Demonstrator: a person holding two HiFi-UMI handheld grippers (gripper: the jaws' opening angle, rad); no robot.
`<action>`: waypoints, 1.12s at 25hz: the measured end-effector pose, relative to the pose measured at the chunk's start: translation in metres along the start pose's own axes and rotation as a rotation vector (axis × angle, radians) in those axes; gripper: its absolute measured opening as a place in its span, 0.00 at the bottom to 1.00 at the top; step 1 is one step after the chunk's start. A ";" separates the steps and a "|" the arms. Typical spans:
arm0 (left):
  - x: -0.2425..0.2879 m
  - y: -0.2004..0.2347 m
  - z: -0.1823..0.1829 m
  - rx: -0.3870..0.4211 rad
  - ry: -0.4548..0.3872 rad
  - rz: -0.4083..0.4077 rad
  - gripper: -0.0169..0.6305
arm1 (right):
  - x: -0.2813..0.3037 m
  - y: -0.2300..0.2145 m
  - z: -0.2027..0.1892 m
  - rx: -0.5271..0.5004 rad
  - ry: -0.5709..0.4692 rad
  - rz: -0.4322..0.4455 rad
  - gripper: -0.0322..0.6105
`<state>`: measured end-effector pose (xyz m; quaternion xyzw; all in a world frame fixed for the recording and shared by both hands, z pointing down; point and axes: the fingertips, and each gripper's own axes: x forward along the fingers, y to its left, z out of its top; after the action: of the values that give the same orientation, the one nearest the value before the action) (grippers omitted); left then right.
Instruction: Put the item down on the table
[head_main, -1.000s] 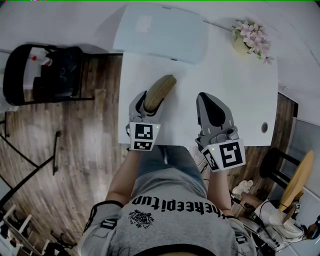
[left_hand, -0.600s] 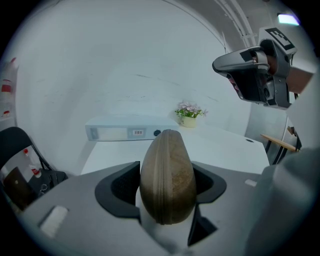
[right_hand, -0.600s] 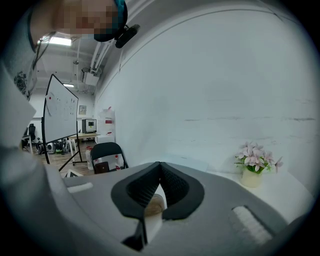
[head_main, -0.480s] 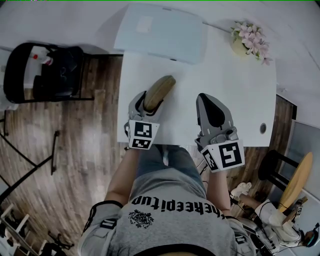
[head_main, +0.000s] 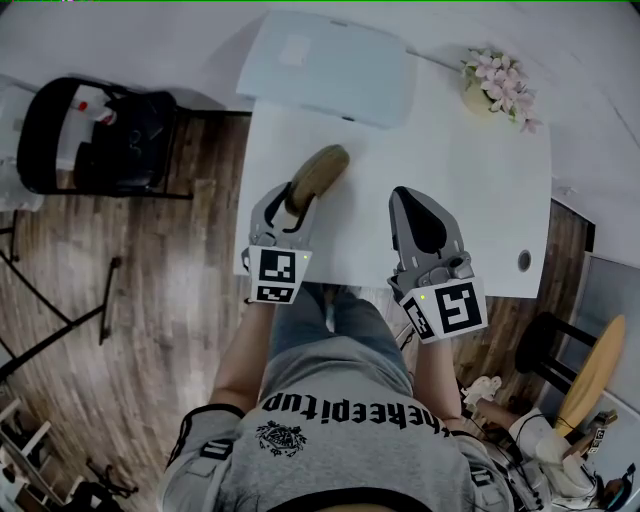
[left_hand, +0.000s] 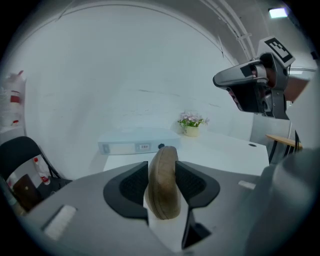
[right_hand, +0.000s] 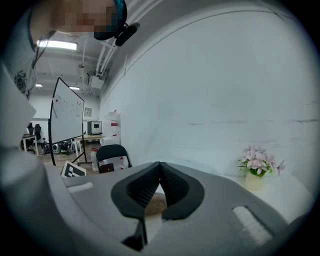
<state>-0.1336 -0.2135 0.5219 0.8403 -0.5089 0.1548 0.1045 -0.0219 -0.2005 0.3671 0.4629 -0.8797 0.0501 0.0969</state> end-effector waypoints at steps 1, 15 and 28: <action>-0.005 0.000 0.004 -0.002 -0.015 0.011 0.29 | -0.002 0.001 0.001 -0.002 -0.003 0.006 0.05; -0.059 -0.013 0.060 -0.001 -0.156 0.096 0.05 | -0.029 0.011 0.005 -0.029 -0.030 0.064 0.05; -0.109 -0.039 0.107 0.034 -0.260 0.171 0.05 | -0.065 0.011 0.009 -0.041 -0.067 0.098 0.05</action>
<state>-0.1303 -0.1415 0.3821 0.8086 -0.5850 0.0615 0.0099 0.0040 -0.1434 0.3439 0.4187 -0.9048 0.0213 0.0743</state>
